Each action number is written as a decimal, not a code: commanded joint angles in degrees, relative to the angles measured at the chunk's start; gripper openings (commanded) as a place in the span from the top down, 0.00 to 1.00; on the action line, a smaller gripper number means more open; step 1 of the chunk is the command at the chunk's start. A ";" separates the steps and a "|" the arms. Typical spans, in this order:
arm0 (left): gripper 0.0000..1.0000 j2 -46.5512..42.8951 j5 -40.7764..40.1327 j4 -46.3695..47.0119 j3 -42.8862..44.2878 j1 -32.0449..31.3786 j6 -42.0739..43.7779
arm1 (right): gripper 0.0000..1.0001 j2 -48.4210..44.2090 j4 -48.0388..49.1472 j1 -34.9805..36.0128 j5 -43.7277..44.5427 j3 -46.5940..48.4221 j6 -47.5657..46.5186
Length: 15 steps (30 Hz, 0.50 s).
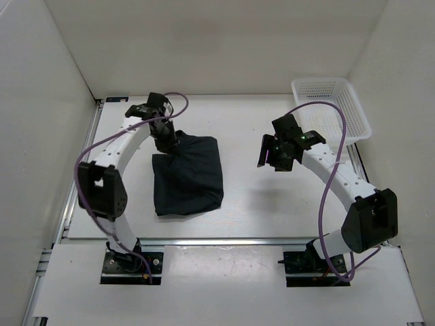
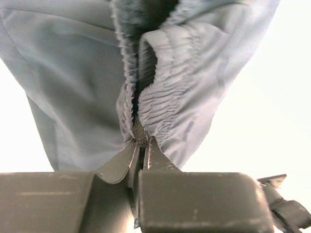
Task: Fold and stack the shorts
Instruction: Fold the shorts
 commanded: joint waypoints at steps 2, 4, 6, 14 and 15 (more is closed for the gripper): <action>0.89 -11.15 1.07 -2.26 -0.93 -0.22 -4.59 | 0.29 0.14 -0.13 -0.25 -0.39 -0.10 -0.33; 0.89 -13.27 1.07 -2.26 -4.53 0.30 -5.99 | 0.29 0.14 -0.13 -0.25 -0.39 -0.10 -0.85; 0.89 -16.26 1.07 -2.26 -7.43 0.92 -7.14 | 0.29 0.66 -0.13 -0.25 -0.39 -0.10 -0.85; 0.89 -27.24 -10.06 -0.77 -25.62 4.96 -19.61 | 0.29 0.67 -0.13 -0.25 -0.39 -0.10 -1.38; 0.89 -28.47 -11.31 2.19 -27.55 5.75 -20.14 | 0.29 0.67 -0.13 -0.25 -0.39 -0.71 -1.90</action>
